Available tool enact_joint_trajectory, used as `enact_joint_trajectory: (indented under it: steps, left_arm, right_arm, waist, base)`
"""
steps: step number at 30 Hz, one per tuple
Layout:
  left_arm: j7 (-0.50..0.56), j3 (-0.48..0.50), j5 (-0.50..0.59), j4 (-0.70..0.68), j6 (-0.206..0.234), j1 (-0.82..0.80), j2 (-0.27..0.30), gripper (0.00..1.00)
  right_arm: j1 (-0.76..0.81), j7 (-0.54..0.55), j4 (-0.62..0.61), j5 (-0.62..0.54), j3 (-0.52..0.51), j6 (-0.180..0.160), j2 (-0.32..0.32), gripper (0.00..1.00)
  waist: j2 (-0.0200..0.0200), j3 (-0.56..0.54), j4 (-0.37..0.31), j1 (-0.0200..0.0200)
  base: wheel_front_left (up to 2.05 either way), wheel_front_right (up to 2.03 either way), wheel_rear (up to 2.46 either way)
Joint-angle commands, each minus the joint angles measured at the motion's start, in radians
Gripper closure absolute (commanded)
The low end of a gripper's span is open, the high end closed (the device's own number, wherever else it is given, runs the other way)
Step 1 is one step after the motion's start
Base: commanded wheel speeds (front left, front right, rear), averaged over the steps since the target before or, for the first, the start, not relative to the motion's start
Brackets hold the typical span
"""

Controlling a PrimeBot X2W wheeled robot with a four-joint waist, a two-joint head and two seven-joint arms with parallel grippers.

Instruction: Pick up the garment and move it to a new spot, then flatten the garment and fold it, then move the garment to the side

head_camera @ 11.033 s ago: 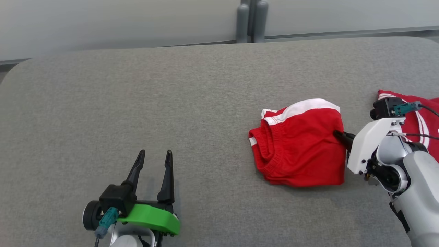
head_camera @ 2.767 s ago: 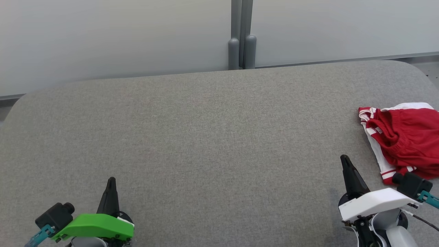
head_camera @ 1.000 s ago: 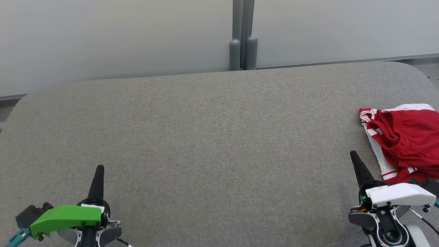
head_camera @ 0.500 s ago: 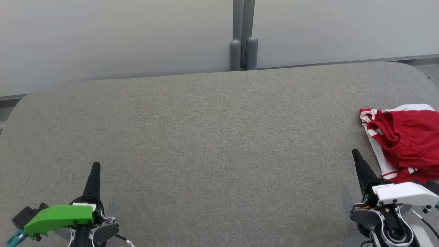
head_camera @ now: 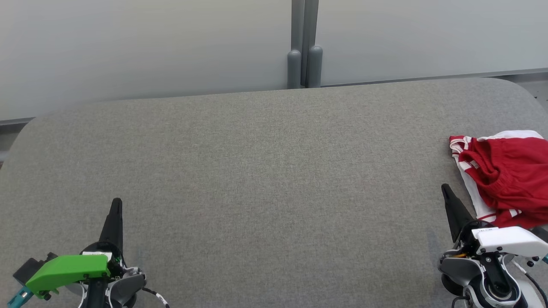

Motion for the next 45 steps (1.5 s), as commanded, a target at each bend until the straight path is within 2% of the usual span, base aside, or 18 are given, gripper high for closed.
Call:
enact_joint_trajectory:
  steps: [1, 10, 45]
  left_arm:
    - [0.007, 0.01, -0.019, 0.001, -0.01, -0.013, -0.001, 1.0]
    - [0.022, 0.025, -0.064, 0.003, -0.02, -0.019, -0.006, 1.0]
    - [0.023, 0.027, -0.059, 0.002, -0.019, -0.018, -0.008, 1.0]
  right_arm:
    - [-0.011, 0.004, 0.002, 0.023, -0.004, 0.001, -0.004, 1.0]
    - [-0.017, 0.017, 0.008, 0.082, -0.012, 0.001, -0.004, 1.0]
    - [-0.016, 0.021, 0.008, 0.068, -0.018, 0.001, 0.003, 1.0]
  waist:
    - [0.0099, 0.0, 0.0, 0.0]
    - [0.0107, -0.001, 0.001, 0.0]
    - [0.0107, -0.001, 0.001, 0.0]
  base:
    - [0.0, 0.0, 0.0]
    - [0.0, 0.0, 0.0]
    - [0.0, 0.0, 0.0]
